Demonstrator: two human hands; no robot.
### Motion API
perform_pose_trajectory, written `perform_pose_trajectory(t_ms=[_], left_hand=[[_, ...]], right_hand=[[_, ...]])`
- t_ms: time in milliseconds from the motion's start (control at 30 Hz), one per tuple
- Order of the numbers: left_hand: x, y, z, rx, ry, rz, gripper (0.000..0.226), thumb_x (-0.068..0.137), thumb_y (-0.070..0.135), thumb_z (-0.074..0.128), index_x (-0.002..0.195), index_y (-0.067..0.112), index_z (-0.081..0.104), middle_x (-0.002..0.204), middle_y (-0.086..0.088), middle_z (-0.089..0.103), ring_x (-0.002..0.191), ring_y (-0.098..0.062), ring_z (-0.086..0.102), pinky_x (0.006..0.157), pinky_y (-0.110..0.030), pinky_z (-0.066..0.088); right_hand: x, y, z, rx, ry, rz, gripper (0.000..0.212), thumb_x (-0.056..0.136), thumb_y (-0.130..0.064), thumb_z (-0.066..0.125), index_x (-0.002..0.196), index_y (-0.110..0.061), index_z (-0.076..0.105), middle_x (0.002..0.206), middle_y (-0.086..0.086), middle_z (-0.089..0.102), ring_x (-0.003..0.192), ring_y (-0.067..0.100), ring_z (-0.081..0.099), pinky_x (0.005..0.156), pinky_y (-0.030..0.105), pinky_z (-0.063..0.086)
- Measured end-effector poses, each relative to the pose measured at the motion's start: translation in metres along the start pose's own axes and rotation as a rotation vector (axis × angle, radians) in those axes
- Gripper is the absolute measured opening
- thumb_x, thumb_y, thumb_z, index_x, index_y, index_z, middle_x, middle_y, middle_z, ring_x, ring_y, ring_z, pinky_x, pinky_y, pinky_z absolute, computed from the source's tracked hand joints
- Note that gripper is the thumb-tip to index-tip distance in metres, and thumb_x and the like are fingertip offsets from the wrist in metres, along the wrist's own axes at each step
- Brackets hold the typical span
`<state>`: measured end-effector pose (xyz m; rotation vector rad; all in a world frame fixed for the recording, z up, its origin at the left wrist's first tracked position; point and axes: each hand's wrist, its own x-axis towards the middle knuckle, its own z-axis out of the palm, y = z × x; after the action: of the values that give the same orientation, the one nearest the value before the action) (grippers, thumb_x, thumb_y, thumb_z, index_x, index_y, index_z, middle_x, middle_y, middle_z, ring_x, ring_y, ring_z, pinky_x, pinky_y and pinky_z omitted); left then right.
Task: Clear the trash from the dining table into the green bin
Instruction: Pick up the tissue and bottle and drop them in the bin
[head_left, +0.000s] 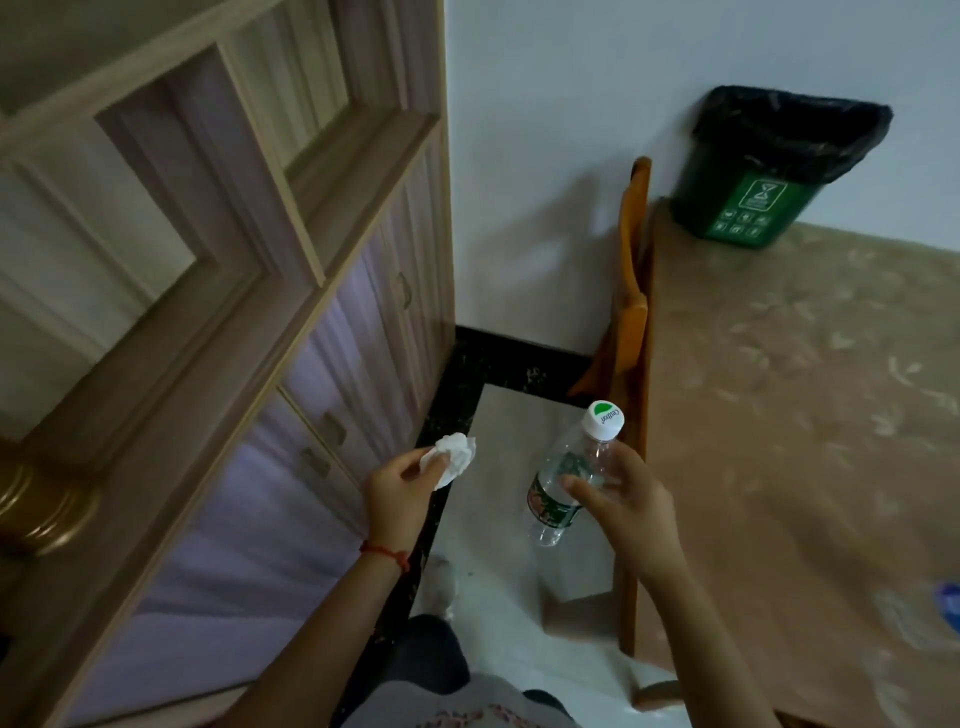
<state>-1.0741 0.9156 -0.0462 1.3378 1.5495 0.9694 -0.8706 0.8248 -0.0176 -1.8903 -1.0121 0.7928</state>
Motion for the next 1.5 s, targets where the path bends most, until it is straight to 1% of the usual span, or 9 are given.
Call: perform_pose_trajectory(t_ms=[233, 433, 600, 733, 933, 1100, 1300, 1400, 1500], left_hand=[[0.114, 0.017, 0.036, 0.013, -0.078, 0.023, 0.016, 0.079, 0.018, 0.069, 0.088, 0.005, 0.072, 0.074, -0.009, 0.070, 0.056, 0.012, 0.054, 0.055, -0.005, 0.041], [0.198, 0.054, 0.060, 0.003, -0.159, 0.077, 0.015, 0.079, 0.013, 0.068, 0.089, 0.002, 0.071, 0.073, -0.006, 0.067, 0.063, 0.004, 0.060, 0.057, -0.005, 0.042], [0.253, 0.078, 0.088, -0.023, -0.217, 0.117, 0.016, 0.080, 0.010, 0.066, 0.092, -0.001, 0.070, 0.077, -0.005, 0.065, 0.057, 0.012, 0.056, 0.056, -0.001, 0.040], [0.292, 0.091, 0.114, -0.030, -0.211, 0.134, 0.016, 0.080, 0.010, 0.067, 0.092, -0.001, 0.070, 0.078, -0.006, 0.067, 0.063, 0.005, 0.054, 0.056, -0.001, 0.039], [0.353, 0.116, 0.159, -0.046, -0.224, 0.145, 0.013, 0.080, 0.013, 0.067, 0.079, 0.000, 0.070, 0.056, 0.007, 0.056, 0.050, 0.010, 0.050, 0.050, -0.007, 0.036], [0.394, 0.153, 0.196, -0.103, -0.226, 0.178, 0.014, 0.080, 0.011, 0.066, 0.086, -0.002, 0.070, 0.064, 0.003, 0.060, 0.061, -0.002, 0.052, 0.060, -0.019, 0.042], [0.437, 0.188, 0.238, -0.158, -0.253, 0.231, 0.038, 0.067, 0.040, 0.065, 0.081, 0.004, 0.071, 0.066, -0.004, 0.063, 0.068, -0.014, 0.057, 0.066, -0.032, 0.044], [0.457, 0.203, 0.257, -0.177, -0.290, 0.227, 0.045, 0.062, 0.049, 0.063, 0.081, 0.010, 0.073, 0.059, 0.015, 0.065, 0.063, 0.002, 0.056, 0.065, -0.028, 0.046], [0.477, 0.214, 0.279, -0.158, -0.316, 0.227, 0.038, 0.066, 0.037, 0.069, 0.087, 0.006, 0.073, 0.061, 0.023, 0.065, 0.058, 0.014, 0.052, 0.063, -0.022, 0.045]], right_hand=[[0.091, -0.024, 0.020, 0.053, 0.063, 0.036, 0.041, 0.073, -0.019, 0.076, 0.105, -0.029, 0.053, 0.090, -0.017, 0.060, 0.084, -0.001, 0.060, 0.062, 0.004, 0.046], [0.166, -0.047, 0.032, 0.117, 0.100, 0.073, 0.047, 0.072, -0.027, 0.076, 0.113, -0.033, 0.054, 0.109, -0.008, 0.066, 0.100, 0.013, 0.063, 0.086, 0.039, 0.054], [0.216, -0.064, 0.028, 0.115, 0.156, 0.078, 0.049, 0.072, -0.025, 0.077, 0.114, -0.034, 0.052, 0.109, -0.007, 0.064, 0.103, 0.014, 0.061, 0.085, 0.034, 0.053], [0.258, -0.075, 0.019, 0.097, 0.184, 0.054, 0.052, 0.071, -0.024, 0.077, 0.119, -0.021, 0.056, 0.112, -0.003, 0.066, 0.101, 0.013, 0.063, 0.089, 0.038, 0.053], [0.327, -0.090, 0.001, 0.149, 0.182, 0.002, 0.048, 0.073, -0.020, 0.075, 0.117, -0.020, 0.056, 0.106, -0.006, 0.067, 0.097, 0.009, 0.064, 0.081, 0.025, 0.054], [0.381, -0.100, -0.023, 0.228, 0.207, -0.019, 0.046, 0.075, -0.018, 0.074, 0.118, -0.015, 0.057, 0.107, -0.005, 0.068, 0.096, 0.009, 0.066, 0.077, 0.023, 0.056], [0.431, -0.118, -0.054, 0.284, 0.232, -0.083, 0.037, 0.078, -0.014, 0.070, 0.113, -0.012, 0.059, 0.102, -0.005, 0.068, 0.091, 0.002, 0.066, 0.073, 0.015, 0.054], [0.449, -0.124, -0.064, 0.321, 0.270, -0.091, 0.037, 0.078, -0.014, 0.069, 0.114, -0.011, 0.060, 0.102, -0.004, 0.069, 0.093, 0.004, 0.066, 0.075, 0.015, 0.052], [0.465, -0.130, -0.071, 0.353, 0.329, -0.089, 0.036, 0.078, -0.014, 0.069, 0.114, -0.014, 0.061, 0.104, -0.003, 0.070, 0.096, 0.007, 0.066, 0.080, 0.020, 0.053]])
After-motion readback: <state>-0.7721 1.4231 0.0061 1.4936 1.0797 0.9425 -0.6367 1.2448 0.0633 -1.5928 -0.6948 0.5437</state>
